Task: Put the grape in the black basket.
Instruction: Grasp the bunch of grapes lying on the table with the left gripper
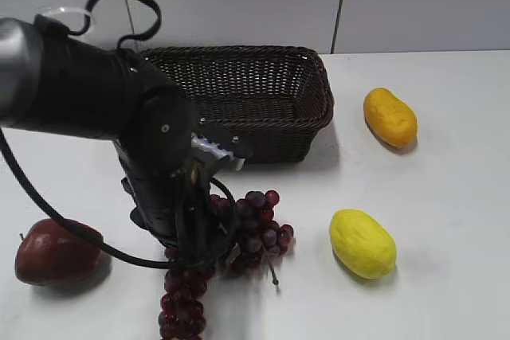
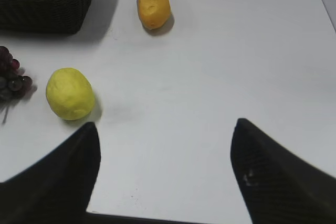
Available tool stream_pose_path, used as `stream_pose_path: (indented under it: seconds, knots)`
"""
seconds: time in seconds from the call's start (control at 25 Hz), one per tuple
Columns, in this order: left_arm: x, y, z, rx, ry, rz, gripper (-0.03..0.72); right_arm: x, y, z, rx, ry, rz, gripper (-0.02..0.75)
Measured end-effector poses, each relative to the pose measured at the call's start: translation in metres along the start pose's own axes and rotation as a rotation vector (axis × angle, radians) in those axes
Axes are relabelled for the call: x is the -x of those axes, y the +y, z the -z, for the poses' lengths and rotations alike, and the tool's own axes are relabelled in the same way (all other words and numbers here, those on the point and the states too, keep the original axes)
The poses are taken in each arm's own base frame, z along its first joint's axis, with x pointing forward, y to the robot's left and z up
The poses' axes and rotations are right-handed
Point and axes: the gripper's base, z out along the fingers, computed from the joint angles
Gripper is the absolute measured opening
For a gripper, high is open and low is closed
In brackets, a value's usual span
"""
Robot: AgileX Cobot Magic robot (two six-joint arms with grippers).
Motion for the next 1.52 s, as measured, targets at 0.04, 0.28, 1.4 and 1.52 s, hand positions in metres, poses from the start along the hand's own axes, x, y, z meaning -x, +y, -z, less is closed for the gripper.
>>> stream_pose_path:
  seconds: [0.04,0.28,1.4,1.52]
  knots:
    - [0.0,0.0,-0.004,0.001,0.01,0.003,0.583,0.0,0.0,0.0,0.0,0.0,0.0,0.585]
    - [0.001,0.0,-0.022,-0.002,0.045,0.011,0.588,0.0,0.0,0.0,0.0,0.0,0.0,0.585]
    - [-0.004,0.001,0.026,0.011,-0.027,-0.01,0.298,0.0,0.0,0.0,0.0,0.001,0.0,0.585]
    - [-0.006,0.001,0.044,0.015,-0.078,-0.017,0.298,0.0,0.0,0.0,0.0,0.001,0.0,0.585]
